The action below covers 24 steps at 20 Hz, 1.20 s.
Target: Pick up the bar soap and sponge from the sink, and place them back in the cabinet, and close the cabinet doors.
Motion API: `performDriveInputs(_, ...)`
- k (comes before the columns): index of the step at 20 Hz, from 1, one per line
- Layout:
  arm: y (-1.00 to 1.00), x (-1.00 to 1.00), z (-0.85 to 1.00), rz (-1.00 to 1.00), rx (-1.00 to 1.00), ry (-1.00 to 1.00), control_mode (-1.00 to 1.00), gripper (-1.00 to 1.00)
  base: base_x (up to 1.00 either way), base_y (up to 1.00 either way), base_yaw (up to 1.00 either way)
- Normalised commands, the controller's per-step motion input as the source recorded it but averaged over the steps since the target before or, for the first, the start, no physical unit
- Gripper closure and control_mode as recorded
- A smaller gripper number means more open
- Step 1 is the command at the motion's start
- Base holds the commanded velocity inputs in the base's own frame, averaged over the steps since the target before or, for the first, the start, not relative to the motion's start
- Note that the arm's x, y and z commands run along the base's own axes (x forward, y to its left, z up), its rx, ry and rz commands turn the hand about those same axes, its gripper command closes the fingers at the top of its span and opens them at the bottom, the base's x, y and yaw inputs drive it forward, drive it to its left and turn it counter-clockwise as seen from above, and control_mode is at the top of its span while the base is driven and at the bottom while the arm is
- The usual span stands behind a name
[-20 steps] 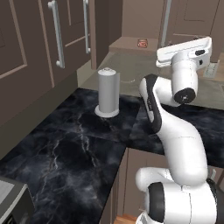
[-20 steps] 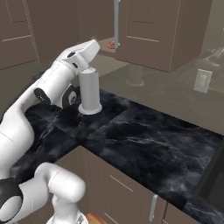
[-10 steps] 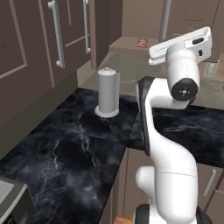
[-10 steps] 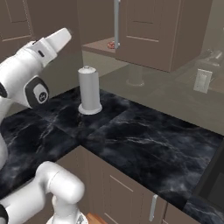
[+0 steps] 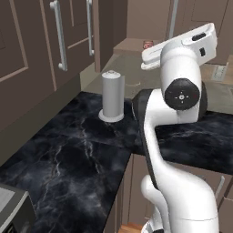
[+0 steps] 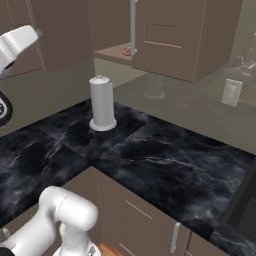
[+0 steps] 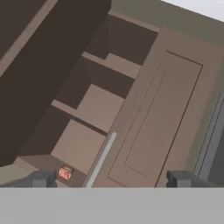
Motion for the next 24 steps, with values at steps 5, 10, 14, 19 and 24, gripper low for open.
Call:
performDriveInputs(5,0.42,-0.47,-0.01,0.00,0.04,0.00,-1.00,-1.00,0.00,0.00,0.00)
performDriveInputs(10,0.24,-0.35,-0.02,0.03,0.12,-0.01,-1.00,-1.00,0.00,0.00,0.00)
performDriveInputs(14,0.18,-0.13,-0.14,0.13,0.20,-0.02,-1.00,-1.00,0.00,0.00,0.00)
performDriveInputs(19,0.20,-0.09,-0.28,0.18,0.16,-0.02,-1.00,-1.00,0.00,0.00,0.00)
performDriveInputs(24,0.09,0.00,-0.45,0.24,0.04,-0.06,-1.00,-1.00,0.00,0.00,0.00)
